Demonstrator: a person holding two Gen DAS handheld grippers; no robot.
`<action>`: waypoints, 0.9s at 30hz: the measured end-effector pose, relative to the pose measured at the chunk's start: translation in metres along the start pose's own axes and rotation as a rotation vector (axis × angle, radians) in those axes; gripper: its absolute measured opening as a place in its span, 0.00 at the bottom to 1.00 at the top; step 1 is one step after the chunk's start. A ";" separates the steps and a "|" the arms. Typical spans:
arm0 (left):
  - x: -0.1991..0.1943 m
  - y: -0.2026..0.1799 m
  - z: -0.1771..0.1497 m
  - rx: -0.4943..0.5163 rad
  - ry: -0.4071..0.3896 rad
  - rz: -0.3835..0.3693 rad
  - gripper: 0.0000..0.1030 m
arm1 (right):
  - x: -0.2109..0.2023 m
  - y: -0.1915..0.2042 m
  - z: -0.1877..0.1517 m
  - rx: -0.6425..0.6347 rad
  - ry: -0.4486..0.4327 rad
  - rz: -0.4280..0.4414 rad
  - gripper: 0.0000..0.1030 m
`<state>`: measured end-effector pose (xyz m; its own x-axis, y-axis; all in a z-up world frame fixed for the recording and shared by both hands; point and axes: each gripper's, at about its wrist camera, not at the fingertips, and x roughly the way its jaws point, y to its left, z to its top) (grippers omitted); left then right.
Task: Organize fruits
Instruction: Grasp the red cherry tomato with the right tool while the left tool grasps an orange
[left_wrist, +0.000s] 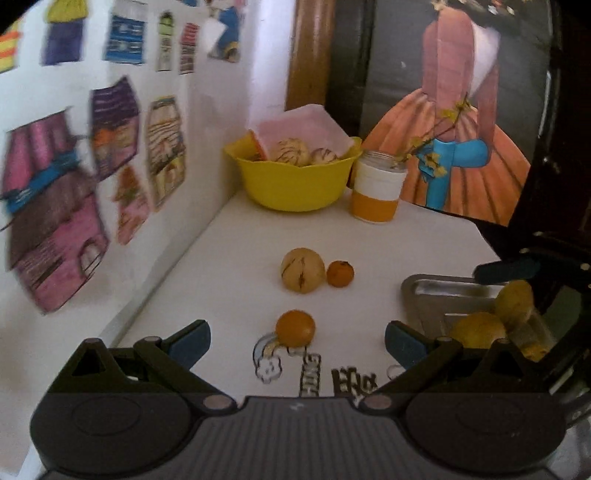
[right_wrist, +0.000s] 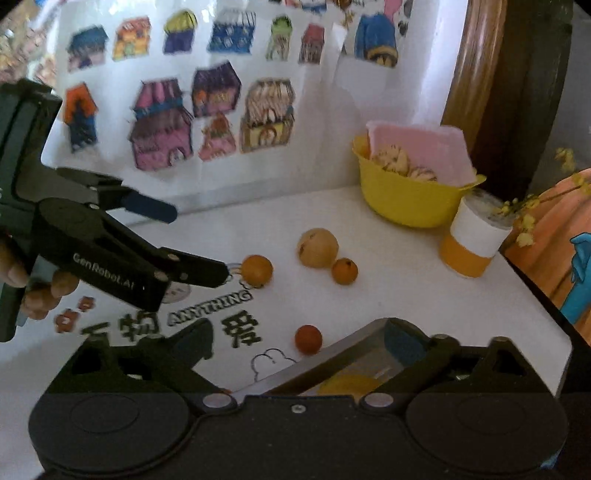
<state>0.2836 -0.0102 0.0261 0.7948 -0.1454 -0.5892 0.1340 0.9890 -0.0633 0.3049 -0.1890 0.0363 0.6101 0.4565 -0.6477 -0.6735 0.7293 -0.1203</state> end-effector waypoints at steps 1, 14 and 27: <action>0.005 0.000 0.000 0.006 -0.007 0.003 0.99 | 0.007 -0.002 0.000 -0.001 0.011 0.007 0.89; 0.052 0.019 -0.008 -0.055 0.034 -0.045 0.88 | 0.062 -0.014 0.001 -0.028 0.106 0.054 0.51; 0.059 0.014 -0.012 -0.019 0.031 -0.047 0.51 | 0.069 -0.008 0.001 -0.063 0.124 0.051 0.31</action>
<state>0.3257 -0.0045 -0.0196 0.7691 -0.1906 -0.6100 0.1587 0.9815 -0.1067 0.3534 -0.1627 -0.0066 0.5204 0.4230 -0.7418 -0.7299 0.6713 -0.1292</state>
